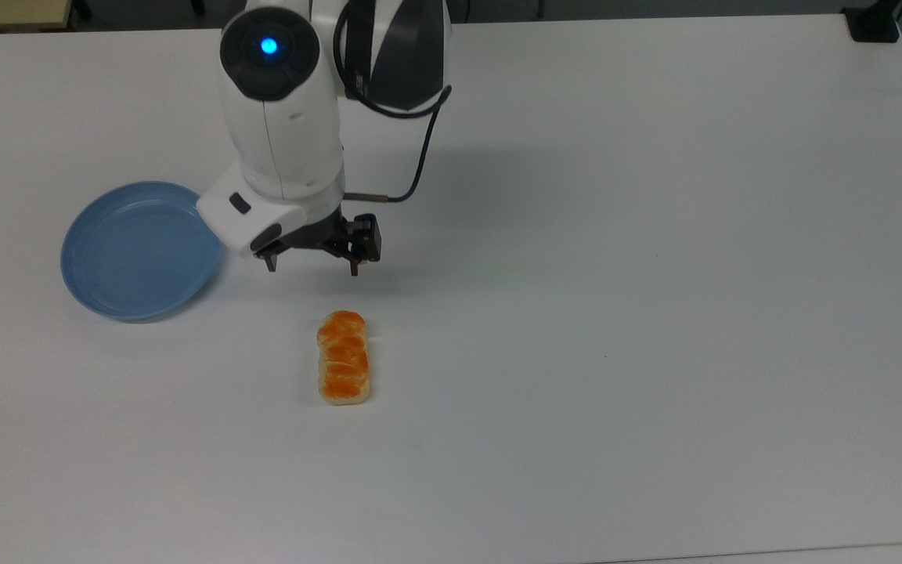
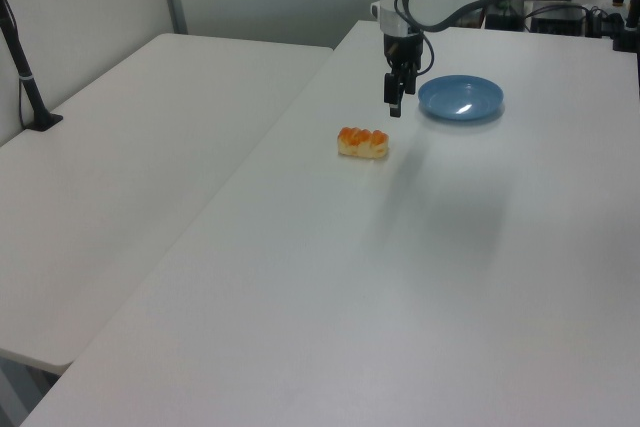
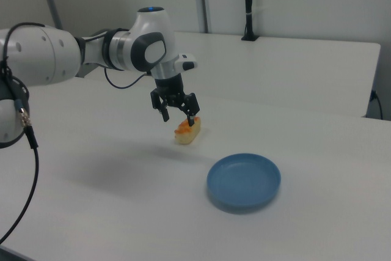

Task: Put the bread on a plate
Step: 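Move the open gripper down over the orange-topped bread roll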

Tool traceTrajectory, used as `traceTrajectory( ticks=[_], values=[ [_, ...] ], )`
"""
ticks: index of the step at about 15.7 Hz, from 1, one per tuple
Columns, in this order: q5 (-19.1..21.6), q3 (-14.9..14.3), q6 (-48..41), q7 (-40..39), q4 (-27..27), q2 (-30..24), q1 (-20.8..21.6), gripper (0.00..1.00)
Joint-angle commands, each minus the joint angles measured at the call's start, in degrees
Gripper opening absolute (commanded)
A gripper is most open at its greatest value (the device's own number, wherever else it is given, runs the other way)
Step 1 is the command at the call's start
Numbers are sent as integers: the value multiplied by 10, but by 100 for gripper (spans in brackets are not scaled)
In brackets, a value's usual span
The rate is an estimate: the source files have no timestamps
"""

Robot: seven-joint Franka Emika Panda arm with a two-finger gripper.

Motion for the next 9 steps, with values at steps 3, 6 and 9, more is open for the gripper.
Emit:
traceTrajectory(
  ticks=[3, 6, 9],
  values=[
    [-6, -2, 6, -10, 80, 74, 3, 99],
    [-5, 8, 23, 8, 88, 90, 3, 98],
    [-6, 22, 32, 22, 88, 95, 2, 98]
  ],
)
